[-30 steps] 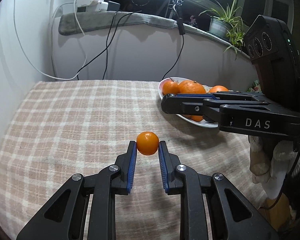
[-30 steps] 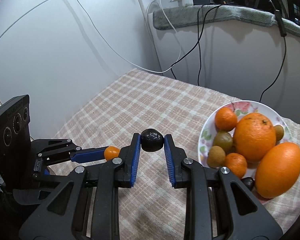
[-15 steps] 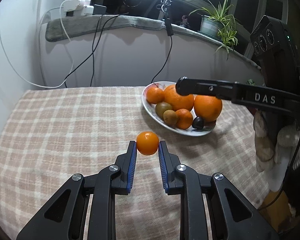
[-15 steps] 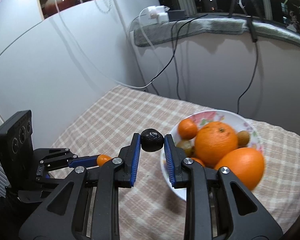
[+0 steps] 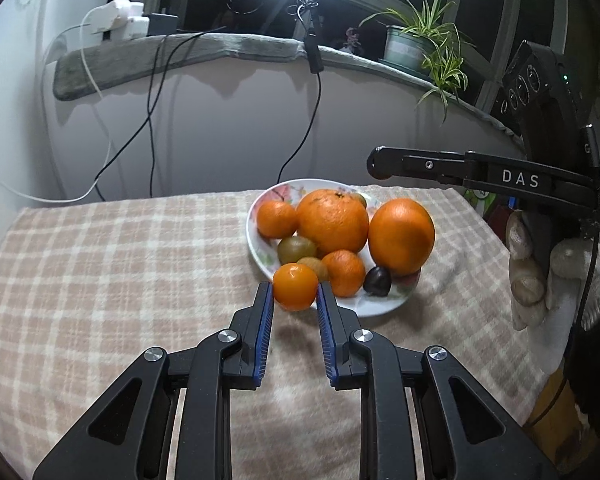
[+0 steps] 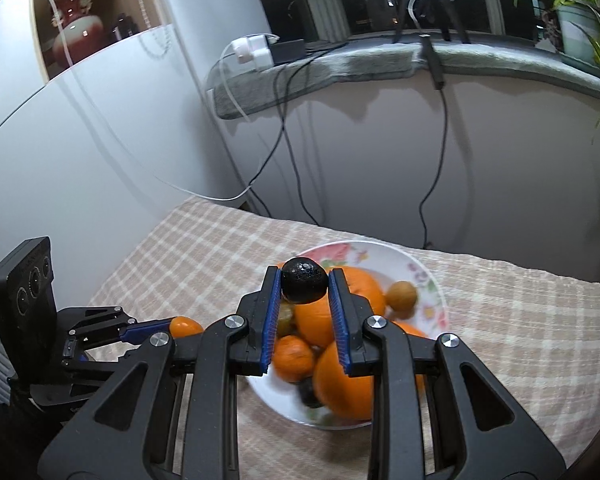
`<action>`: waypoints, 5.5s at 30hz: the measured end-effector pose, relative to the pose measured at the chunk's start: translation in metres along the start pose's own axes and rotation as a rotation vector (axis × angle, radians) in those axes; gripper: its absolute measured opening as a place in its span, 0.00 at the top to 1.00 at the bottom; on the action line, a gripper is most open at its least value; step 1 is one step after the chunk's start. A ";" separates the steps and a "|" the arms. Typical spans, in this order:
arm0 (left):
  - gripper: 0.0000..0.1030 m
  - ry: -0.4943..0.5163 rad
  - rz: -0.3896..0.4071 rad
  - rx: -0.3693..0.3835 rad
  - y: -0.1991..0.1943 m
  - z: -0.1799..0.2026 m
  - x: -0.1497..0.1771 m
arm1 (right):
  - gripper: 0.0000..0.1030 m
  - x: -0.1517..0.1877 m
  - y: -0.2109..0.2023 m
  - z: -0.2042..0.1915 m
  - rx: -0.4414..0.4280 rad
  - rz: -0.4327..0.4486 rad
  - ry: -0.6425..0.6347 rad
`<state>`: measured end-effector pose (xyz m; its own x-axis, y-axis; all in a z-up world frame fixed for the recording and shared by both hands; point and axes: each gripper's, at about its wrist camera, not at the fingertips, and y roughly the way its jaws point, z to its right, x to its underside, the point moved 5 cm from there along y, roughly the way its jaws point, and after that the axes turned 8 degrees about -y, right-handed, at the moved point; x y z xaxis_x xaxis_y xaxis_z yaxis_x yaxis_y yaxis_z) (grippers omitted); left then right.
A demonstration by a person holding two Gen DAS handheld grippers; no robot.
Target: Organize fruits
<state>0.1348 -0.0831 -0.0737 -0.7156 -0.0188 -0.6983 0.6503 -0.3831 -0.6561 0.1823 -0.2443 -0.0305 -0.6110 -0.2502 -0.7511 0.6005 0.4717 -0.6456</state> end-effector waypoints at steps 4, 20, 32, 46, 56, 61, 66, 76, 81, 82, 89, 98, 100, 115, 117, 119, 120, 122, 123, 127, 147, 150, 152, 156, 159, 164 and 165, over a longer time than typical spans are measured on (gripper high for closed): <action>0.80 0.005 -0.002 0.003 0.010 0.002 -0.008 | 0.76 0.001 0.003 0.017 0.014 -0.004 0.023; 0.80 0.009 -0.004 0.006 0.048 0.004 -0.048 | 0.76 0.003 0.032 0.058 0.020 -0.048 0.083; 0.80 0.009 -0.009 0.016 0.075 0.007 -0.069 | 0.76 0.002 0.052 0.062 0.003 -0.079 0.064; 0.80 0.002 -0.026 0.022 0.092 0.010 -0.074 | 0.75 0.002 0.061 0.063 -0.007 -0.092 0.052; 0.80 0.006 -0.030 0.015 0.094 0.009 -0.074 | 0.75 0.001 0.063 0.062 -0.009 -0.093 0.048; 0.80 0.006 -0.030 0.015 0.095 0.009 -0.074 | 0.75 0.001 0.063 0.063 -0.010 -0.095 0.050; 0.70 0.003 -0.026 0.014 0.094 0.009 -0.073 | 0.64 0.001 0.062 0.061 -0.013 -0.093 0.047; 0.66 0.016 -0.016 0.004 0.090 0.009 -0.072 | 0.39 -0.004 0.054 0.057 -0.001 -0.068 0.032; 0.53 0.024 -0.005 -0.004 0.084 0.010 -0.071 | 0.27 -0.005 0.048 0.059 0.021 -0.051 0.040; 0.45 0.024 0.000 -0.009 0.083 0.010 -0.071 | 0.23 -0.005 0.046 0.059 0.028 -0.048 0.041; 0.33 0.024 0.019 -0.030 0.073 0.010 -0.070 | 0.14 -0.006 0.032 0.057 0.062 -0.020 0.037; 0.31 0.017 0.025 -0.056 0.065 0.008 -0.064 | 0.13 -0.005 0.018 0.055 0.122 -0.001 0.028; 0.31 0.017 0.028 -0.061 0.062 0.008 -0.063 | 0.13 -0.004 0.014 0.055 0.148 0.005 0.030; 0.31 0.008 0.071 -0.096 0.032 0.014 -0.051 | 0.01 -0.001 -0.026 0.029 0.312 0.069 0.008; 0.31 0.000 0.078 -0.100 0.026 0.013 -0.049 | 0.01 0.000 -0.031 0.027 0.330 0.075 0.009; 0.31 -0.005 0.084 -0.108 0.020 0.012 -0.046 | 0.00 0.002 -0.036 0.025 0.354 0.084 0.011; 0.31 -0.006 0.088 -0.113 0.018 0.012 -0.045 | 0.00 0.004 -0.039 0.023 0.368 0.090 0.010; 0.31 -0.005 0.096 -0.123 0.012 0.013 -0.044 | 0.00 0.005 -0.043 0.021 0.386 0.095 0.006; 0.31 -0.004 0.098 -0.125 0.010 0.014 -0.043 | 0.00 0.005 -0.046 0.020 0.397 0.098 0.001; 0.22 -0.003 0.112 -0.135 0.001 0.016 -0.039 | 0.00 0.006 -0.054 0.012 0.433 0.110 -0.024; 0.21 0.006 0.146 -0.173 -0.037 0.030 -0.021 | 0.00 0.014 -0.091 -0.017 0.443 0.164 -0.040; 0.21 0.010 0.149 -0.174 -0.041 0.034 -0.018 | 0.00 0.016 -0.095 -0.021 0.444 0.167 -0.043; 0.21 0.012 0.153 -0.174 -0.044 0.036 -0.016 | 0.00 0.017 -0.098 -0.024 0.444 0.170 -0.043; 0.21 0.014 0.159 -0.176 -0.049 0.038 -0.015 | 0.00 0.019 -0.103 -0.027 0.444 0.174 -0.048; 0.21 0.018 0.165 -0.180 -0.052 0.041 -0.012 | 0.00 0.019 -0.107 -0.029 0.443 0.178 -0.050; 0.21 0.021 0.169 -0.182 -0.056 0.044 -0.010 | 0.00 0.020 -0.111 -0.030 0.442 0.182 -0.053; 0.21 0.021 0.169 -0.182 -0.056 0.045 -0.009 | 0.00 0.021 -0.112 -0.030 0.442 0.183 -0.052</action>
<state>0.0937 -0.1027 -0.0175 -0.5882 -0.0488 -0.8073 0.7972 -0.2030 -0.5686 0.0872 -0.2766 0.0302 -0.4548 -0.2443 -0.8564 0.8644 0.1104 -0.4905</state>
